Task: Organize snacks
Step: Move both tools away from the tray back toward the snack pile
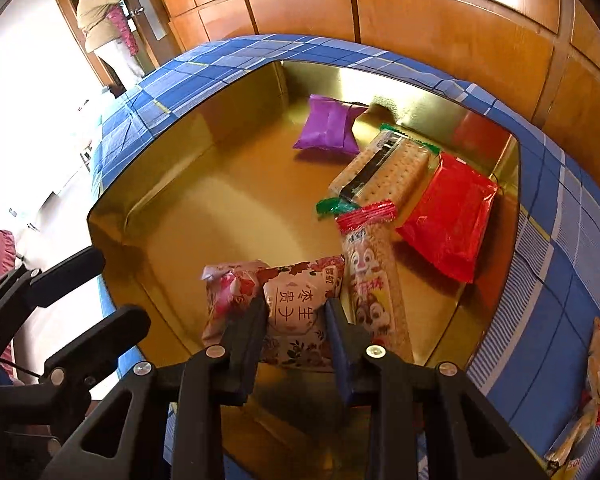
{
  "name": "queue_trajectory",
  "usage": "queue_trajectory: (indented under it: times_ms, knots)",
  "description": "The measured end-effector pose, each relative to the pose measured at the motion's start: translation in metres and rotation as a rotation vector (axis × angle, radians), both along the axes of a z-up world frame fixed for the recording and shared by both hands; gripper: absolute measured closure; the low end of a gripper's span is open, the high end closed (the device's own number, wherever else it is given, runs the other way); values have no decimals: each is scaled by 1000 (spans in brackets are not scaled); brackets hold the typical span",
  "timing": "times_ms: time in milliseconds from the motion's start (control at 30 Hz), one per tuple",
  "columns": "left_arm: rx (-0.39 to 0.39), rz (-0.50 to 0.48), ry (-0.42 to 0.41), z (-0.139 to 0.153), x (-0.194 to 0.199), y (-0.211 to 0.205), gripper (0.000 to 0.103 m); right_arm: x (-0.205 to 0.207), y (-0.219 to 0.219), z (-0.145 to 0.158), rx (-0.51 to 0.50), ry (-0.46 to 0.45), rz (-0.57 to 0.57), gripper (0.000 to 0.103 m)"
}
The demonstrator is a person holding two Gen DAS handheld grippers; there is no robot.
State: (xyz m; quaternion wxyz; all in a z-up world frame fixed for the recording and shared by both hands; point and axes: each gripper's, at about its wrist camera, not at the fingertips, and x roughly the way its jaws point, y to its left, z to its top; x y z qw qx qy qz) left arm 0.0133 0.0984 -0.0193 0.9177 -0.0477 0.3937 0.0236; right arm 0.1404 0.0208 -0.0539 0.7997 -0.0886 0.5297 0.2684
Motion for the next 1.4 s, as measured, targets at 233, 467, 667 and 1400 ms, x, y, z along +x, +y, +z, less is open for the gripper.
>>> queue_trajectory:
  times_ms: [233,467,667,1400]
  knots:
    - [5,0,2,0,0,-1,47,-7,-6,4,8,-9,-11,72]
    - [7,-2,6,-2,1,-2,47,-12,-13,7,-10,-53,-43,77]
    - [9,-4,7,-2,1,-2,47,-13,-12,8,-8,-78,-36,79]
    - [28,-69,7,0,3,-23,47,-41,-104,48,50,-133,-163,77]
